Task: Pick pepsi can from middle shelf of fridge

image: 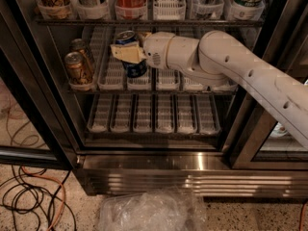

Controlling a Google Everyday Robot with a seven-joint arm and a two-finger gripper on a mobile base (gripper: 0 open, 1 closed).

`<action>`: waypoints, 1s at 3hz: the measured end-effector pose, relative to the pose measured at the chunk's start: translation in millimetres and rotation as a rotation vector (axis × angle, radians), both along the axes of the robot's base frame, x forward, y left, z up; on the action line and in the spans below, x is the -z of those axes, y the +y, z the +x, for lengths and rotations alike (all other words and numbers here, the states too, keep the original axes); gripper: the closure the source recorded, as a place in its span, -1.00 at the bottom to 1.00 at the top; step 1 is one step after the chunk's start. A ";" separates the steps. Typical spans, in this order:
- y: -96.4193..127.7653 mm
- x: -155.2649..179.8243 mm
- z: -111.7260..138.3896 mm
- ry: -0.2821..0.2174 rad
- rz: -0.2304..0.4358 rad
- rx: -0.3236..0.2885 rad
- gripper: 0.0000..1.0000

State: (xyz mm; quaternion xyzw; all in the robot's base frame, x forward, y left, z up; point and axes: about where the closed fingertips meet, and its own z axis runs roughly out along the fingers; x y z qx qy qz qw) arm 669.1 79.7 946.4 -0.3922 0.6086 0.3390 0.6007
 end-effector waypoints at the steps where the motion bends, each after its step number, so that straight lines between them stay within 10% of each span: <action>1: -28.0 -10.3 -30.8 0.039 -0.031 0.015 1.00; 3: -72.9 -36.9 -92.3 0.026 -0.063 0.147 1.00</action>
Offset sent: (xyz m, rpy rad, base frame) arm -0.1032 -0.0922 0.0332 -0.0666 0.0514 -0.1770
